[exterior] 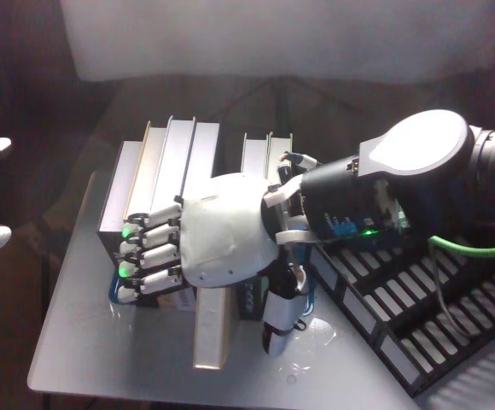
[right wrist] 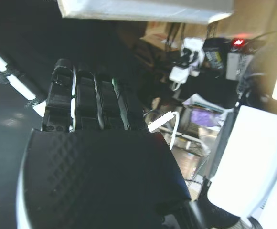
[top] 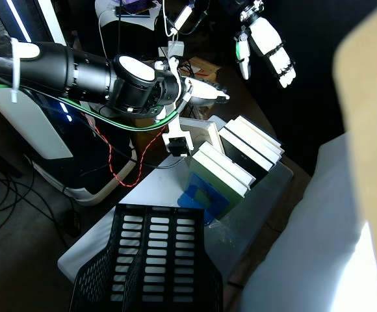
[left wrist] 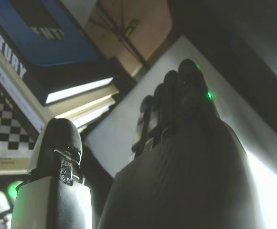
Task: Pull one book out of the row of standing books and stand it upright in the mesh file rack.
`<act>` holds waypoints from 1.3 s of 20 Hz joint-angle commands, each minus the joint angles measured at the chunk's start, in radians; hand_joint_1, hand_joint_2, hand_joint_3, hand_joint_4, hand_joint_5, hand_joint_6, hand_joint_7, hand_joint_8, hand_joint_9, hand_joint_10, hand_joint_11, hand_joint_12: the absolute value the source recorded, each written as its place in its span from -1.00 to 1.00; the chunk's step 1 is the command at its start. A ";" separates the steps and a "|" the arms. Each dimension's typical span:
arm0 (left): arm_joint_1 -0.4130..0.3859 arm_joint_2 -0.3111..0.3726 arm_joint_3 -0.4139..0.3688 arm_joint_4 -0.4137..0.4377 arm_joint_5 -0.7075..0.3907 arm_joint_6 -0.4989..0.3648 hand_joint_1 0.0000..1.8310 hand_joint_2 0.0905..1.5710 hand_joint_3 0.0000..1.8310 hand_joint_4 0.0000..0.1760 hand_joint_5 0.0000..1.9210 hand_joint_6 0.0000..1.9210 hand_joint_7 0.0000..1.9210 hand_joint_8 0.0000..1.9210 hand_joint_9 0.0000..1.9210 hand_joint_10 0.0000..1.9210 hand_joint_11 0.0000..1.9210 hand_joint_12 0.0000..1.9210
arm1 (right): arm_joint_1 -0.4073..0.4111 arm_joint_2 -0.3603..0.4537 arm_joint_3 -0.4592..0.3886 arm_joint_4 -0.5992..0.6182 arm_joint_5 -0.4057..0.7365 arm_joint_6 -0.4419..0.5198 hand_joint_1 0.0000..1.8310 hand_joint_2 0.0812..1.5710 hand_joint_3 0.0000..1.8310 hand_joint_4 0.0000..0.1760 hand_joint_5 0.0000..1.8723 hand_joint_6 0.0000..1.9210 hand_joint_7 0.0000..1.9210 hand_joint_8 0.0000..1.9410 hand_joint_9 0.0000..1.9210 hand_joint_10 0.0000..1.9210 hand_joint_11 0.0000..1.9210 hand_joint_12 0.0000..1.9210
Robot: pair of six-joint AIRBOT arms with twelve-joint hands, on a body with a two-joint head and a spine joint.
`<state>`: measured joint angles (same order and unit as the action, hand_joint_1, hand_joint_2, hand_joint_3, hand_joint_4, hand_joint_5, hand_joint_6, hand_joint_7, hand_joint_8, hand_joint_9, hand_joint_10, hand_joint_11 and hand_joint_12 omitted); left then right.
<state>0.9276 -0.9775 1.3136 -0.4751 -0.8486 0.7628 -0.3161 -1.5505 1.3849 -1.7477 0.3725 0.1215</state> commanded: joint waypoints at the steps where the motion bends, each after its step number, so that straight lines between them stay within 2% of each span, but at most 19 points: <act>1: 0.001 0.020 0.007 -0.017 -0.117 -0.003 -0.39 0.68 -0.99 -1.00 -1.00 -1.00 -1.00 -1.00 -1.00 -1.00 -1.00 -1.00 | 0.006 -0.001 0.005 0.022 0.000 0.000 -0.03 -0.10 -1.00 -0.63 -0.78 -0.99 -0.82 -1.00 -0.80 -0.94 -1.00 -0.53; 6: 0.006 0.019 0.008 -0.018 -0.127 -0.011 -0.40 0.68 -0.99 -1.00 -1.00 -1.00 -1.00 -1.00 -1.00 -1.00 -1.00 -1.00 | -0.001 -0.025 0.033 0.003 -0.024 0.000 -0.10 -0.07 -1.00 -0.64 -0.81 -1.00 -0.85 -1.00 -0.82 -0.95 -1.00 -0.51; 7: 0.007 0.019 0.009 -0.019 -0.129 -0.012 -0.37 0.67 -1.00 -1.00 -1.00 -1.00 -1.00 -1.00 -1.00 -1.00 -1.00 -1.00 | -0.007 -0.033 0.038 -0.003 -0.032 0.000 -0.13 -0.11 -1.00 -0.57 -0.85 -0.99 -0.89 -0.99 -0.85 -0.97 -1.00 -0.70; 8: 0.007 0.019 0.009 -0.020 -0.131 -0.012 -0.37 0.65 -1.00 -0.92 -0.99 -0.99 -1.00 -1.00 -1.00 -1.00 -1.00 -1.00 | -0.008 -0.037 0.041 -0.009 -0.038 0.000 -0.04 0.09 -0.96 -0.58 -0.89 -0.98 -0.88 -1.00 -0.83 -0.96 -1.00 -0.75; 9: 0.008 0.020 0.009 -0.021 -0.134 -0.014 -0.38 0.66 -1.00 -0.90 -0.99 -1.00 -1.00 -1.00 -1.00 -1.00 -1.00 -1.00 | -0.009 -0.042 0.044 -0.013 -0.046 -0.007 -0.04 0.18 -0.96 -0.76 -0.88 -0.99 -0.88 -0.99 -0.84 -0.96 -1.00 -0.93; 11: 0.010 0.019 0.011 -0.021 -0.141 -0.020 -0.38 0.66 -1.00 -0.89 -0.99 -1.00 -1.00 -1.00 -1.00 -1.00 -0.99 -1.00 | -0.009 -0.055 0.059 -0.018 -0.066 -0.023 0.05 0.31 -1.00 -0.82 -0.72 -0.97 -0.75 -0.98 -0.76 -0.84 -1.00 -0.19; 13: 0.010 0.017 0.012 -0.020 -0.148 -0.024 -0.38 0.65 -1.00 -0.94 -0.99 -1.00 -1.00 -1.00 -1.00 -1.00 -1.00 -1.00 | -0.013 -0.067 0.077 -0.023 -0.075 -0.023 -0.04 -0.05 -1.00 -0.64 -0.83 -0.99 -0.87 -1.00 -0.92 -0.89 -1.00 -0.51; 14: 0.010 0.016 0.013 -0.018 -0.148 -0.028 -0.36 0.65 -1.00 -0.96 -0.99 -1.00 -1.00 -1.00 -1.00 -1.00 -1.00 -1.00 | -0.018 -0.074 0.084 -0.029 -0.080 -0.023 0.05 -0.10 -1.00 -0.90 -0.65 -0.92 -0.69 -0.96 -0.76 -0.82 -1.00 -0.10; 15: 0.010 0.015 0.016 -0.016 -0.147 -0.030 -0.37 0.65 -1.00 -1.00 -0.99 -1.00 -1.00 -1.00 -1.00 -1.00 -1.00 -1.00 | -0.020 -0.077 0.087 -0.029 -0.083 -0.023 0.10 -0.07 -1.00 -0.75 -0.75 -0.97 -0.79 -0.98 -0.85 -0.87 -1.00 -0.39; 16: 0.009 0.014 0.017 -0.014 -0.146 -0.032 -0.37 0.64 -1.00 -1.00 -0.99 -1.00 -1.00 -1.00 -1.00 -1.00 -0.98 -0.99 | -0.021 -0.079 0.089 -0.029 -0.084 -0.023 0.17 0.05 -1.00 -0.90 -0.58 -0.92 -0.62 -0.96 -0.67 -0.79 -1.00 0.13; 17: 0.009 0.013 0.018 -0.014 -0.147 -0.034 -0.35 0.64 -1.00 -1.00 -0.98 -0.99 -1.00 -1.00 -1.00 -1.00 -0.96 -0.98 | -0.025 -0.084 0.091 -0.031 -0.088 -0.023 0.15 0.22 -1.00 -0.99 -0.46 -0.89 -0.46 -0.96 -0.57 -0.69 -1.00 0.38; 18: 0.010 0.013 0.018 -0.015 -0.148 -0.034 -0.35 0.63 -1.00 -1.00 -0.97 -0.99 -1.00 -1.00 -1.00 -1.00 -0.95 -0.97 | -0.029 -0.091 0.094 -0.037 -0.092 -0.023 0.14 0.33 -0.98 -0.77 -0.59 -0.94 -0.63 -0.99 -0.75 -0.69 -1.00 0.21; 19: 0.010 0.012 0.019 -0.015 -0.147 -0.035 -0.34 0.62 -0.99 -1.00 -0.97 -0.99 -1.00 -1.00 -1.00 -1.00 -0.99 -0.79 | -0.033 -0.097 0.097 -0.040 -0.096 -0.023 0.10 0.36 -0.98 -0.83 -0.58 -0.92 -0.61 -0.99 -0.80 -0.60 -1.00 0.05; 20: 0.010 0.012 0.020 -0.016 -0.147 -0.035 -0.33 0.62 -1.00 -1.00 -0.97 -0.99 -1.00 -1.00 -1.00 -1.00 -1.00 -0.60 | -0.035 -0.103 0.099 -0.041 -0.097 -0.023 0.22 0.37 -0.99 -1.00 -0.41 -0.84 -0.46 -0.94 -0.72 -0.50 -1.00 0.25; 21: 0.011 0.012 0.020 -0.017 -0.148 -0.036 -0.34 0.62 -1.00 -1.00 -0.97 -1.00 -1.00 -1.00 -1.00 -1.00 -1.00 -0.56 | -0.038 -0.108 0.099 -0.045 -0.098 -0.023 0.14 0.45 -0.98 -1.00 -0.44 -0.82 -0.51 -0.98 -0.85 -0.48 -1.00 -0.29; 22: 0.011 0.011 0.021 -0.017 -0.148 -0.037 -0.33 0.62 -1.00 -1.00 -0.97 -1.00 -1.00 -1.00 -1.00 -1.00 -1.00 -0.54 | -0.040 -0.110 0.096 -0.050 -0.098 -0.023 0.19 0.42 -1.00 -1.00 -0.35 -0.76 -0.39 -0.95 -0.77 -0.42 -1.00 0.14; 23: 0.011 0.010 0.021 -0.017 -0.148 -0.037 -0.32 0.62 -1.00 -1.00 -0.97 -1.00 -1.00 -1.00 -1.00 -1.00 -1.00 -0.54 | -0.041 -0.110 0.092 -0.055 -0.099 -0.022 0.18 0.42 -1.00 -1.00 -0.39 -0.72 -0.40 -0.97 -0.84 -0.42 -1.00 0.12; 25: 0.011 0.008 0.021 -0.018 -0.146 -0.038 -0.32 0.62 -1.00 -1.00 -0.97 -1.00 -1.00 -1.00 -1.00 -1.00 -1.00 -0.71 | -0.045 -0.113 0.086 -0.069 -0.104 -0.017 0.12 0.54 -0.99 -1.00 -0.56 -0.31 -0.44 -0.99 -0.99 -0.36 -1.00 -0.48; 26: 0.011 0.008 0.021 -0.018 -0.145 -0.038 -0.31 0.62 -1.00 -1.00 -0.97 -1.00 -1.00 -1.00 -1.00 -1.00 -1.00 -0.82 | -0.047 -0.116 0.083 -0.084 -0.110 -0.010 0.12 0.67 -1.00 -1.00 -0.42 0.44 -0.39 -0.96 -0.98 -0.23 -1.00 -0.06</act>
<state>0.9390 -0.9749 1.3231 -0.4755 -0.8841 0.7284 -0.3672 -1.6642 1.4727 -1.8442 0.2661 0.1116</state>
